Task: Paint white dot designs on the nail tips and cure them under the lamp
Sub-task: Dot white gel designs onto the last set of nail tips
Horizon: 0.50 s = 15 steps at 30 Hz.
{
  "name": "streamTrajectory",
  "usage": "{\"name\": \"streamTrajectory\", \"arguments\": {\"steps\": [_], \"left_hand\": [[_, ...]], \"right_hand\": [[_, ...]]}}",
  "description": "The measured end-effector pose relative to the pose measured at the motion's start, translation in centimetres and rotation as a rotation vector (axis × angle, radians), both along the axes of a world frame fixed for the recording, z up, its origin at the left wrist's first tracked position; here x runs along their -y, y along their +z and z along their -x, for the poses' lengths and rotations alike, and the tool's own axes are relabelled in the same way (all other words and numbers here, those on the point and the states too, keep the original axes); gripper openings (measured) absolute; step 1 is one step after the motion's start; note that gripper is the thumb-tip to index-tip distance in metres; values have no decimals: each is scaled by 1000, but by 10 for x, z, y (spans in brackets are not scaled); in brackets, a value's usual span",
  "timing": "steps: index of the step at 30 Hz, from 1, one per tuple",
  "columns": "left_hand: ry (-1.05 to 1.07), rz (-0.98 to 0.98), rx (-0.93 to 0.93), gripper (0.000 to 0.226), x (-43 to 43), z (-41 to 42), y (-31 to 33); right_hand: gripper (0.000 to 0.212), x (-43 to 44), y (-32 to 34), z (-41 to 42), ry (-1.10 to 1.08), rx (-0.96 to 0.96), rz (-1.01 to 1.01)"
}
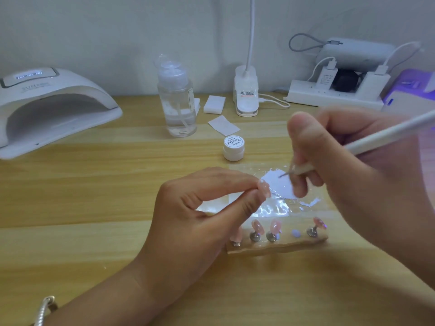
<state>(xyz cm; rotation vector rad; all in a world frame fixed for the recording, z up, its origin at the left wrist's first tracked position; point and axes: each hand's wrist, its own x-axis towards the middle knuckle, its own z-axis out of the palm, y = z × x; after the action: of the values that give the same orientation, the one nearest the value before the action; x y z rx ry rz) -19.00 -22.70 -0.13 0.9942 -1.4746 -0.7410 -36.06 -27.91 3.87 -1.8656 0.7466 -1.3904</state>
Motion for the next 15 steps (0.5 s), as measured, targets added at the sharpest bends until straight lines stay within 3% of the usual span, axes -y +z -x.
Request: {"name": "streamTrajectory", "arguments": {"steps": [6,15], "left_hand": [[165,-168,13,16,4,0,-2],[165,-274,81,17,10,-3,-9]], "right_hand": [[53,42,-13,21,-220,-442,-177],[46,50,-28,23,-182,-555,-165]]}}
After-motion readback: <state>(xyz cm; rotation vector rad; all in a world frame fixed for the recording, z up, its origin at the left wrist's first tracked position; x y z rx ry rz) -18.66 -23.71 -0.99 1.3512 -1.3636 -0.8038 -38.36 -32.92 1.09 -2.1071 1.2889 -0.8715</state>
